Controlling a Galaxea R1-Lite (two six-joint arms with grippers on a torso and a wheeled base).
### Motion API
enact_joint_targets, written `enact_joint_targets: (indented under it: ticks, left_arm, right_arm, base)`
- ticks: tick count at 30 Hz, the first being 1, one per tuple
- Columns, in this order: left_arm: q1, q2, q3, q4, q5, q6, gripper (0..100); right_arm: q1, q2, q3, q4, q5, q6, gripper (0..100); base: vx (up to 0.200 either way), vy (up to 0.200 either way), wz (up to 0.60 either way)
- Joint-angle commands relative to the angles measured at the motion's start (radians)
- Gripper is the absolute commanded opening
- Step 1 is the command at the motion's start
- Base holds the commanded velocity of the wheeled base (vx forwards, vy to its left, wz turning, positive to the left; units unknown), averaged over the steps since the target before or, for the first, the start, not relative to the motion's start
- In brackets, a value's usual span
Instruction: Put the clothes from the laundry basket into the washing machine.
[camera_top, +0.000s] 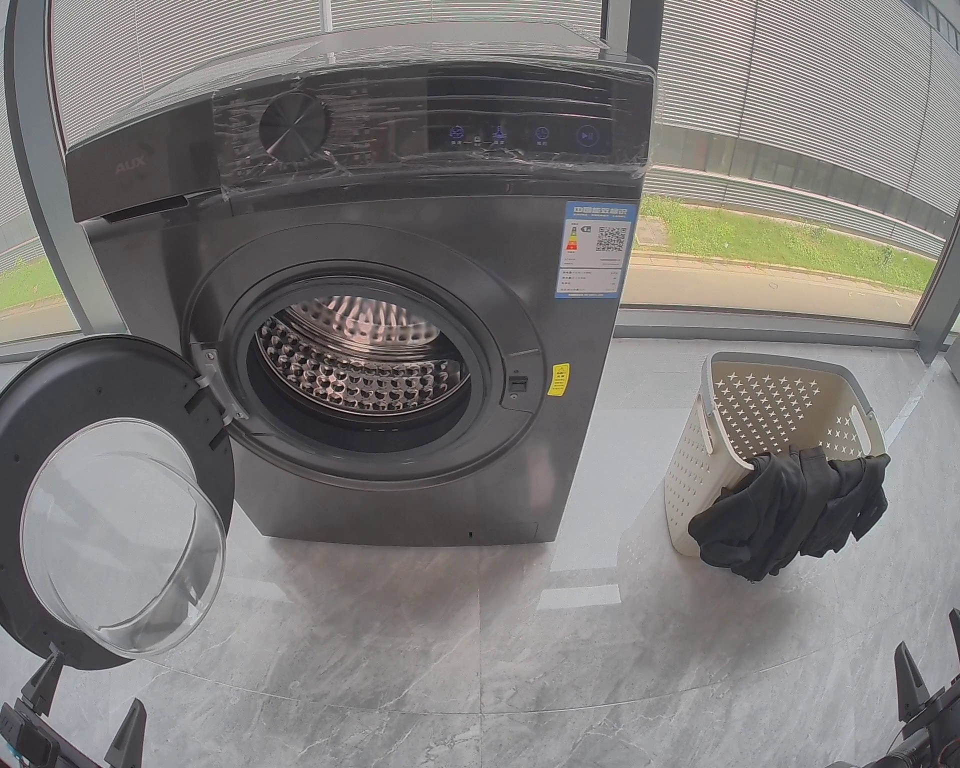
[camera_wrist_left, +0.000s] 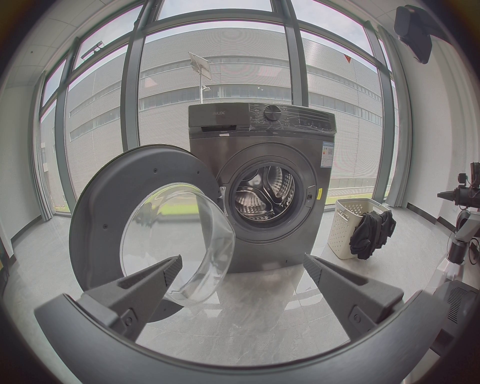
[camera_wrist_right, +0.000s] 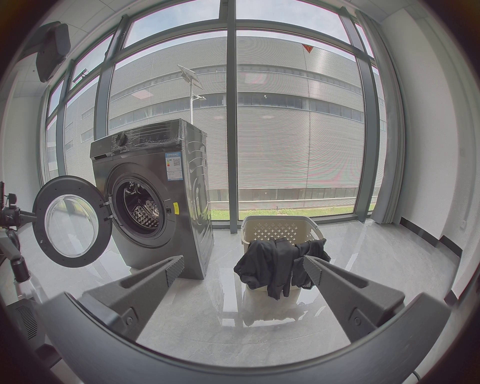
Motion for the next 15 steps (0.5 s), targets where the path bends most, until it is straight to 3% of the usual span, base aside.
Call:
enact_joint_targets:
  ticks: [1, 8, 15]
  left_arm:
    - [0.001, -0.018, 0.018, 0.0, -0.001, 0.0, 100]
    - [0.001, -0.018, 0.018, 0.0, 0.001, 0.002, 100]
    - [0.001, -0.018, 0.018, 0.0, 0.001, 0.003, 100]
  right_arm:
    - [0.0, -0.013, 0.018, -0.001, 0.0, 0.0, 100]
    - [0.0, -0.013, 0.018, -0.001, 0.0, 0.0, 100]
    - [0.0, -0.013, 0.018, -0.001, 0.0, 0.0, 100]
  base:
    - [0.0, -0.2, 0.0]
    - [0.0, -0.2, 0.0]
    - [0.0, 0.0, 0.0]
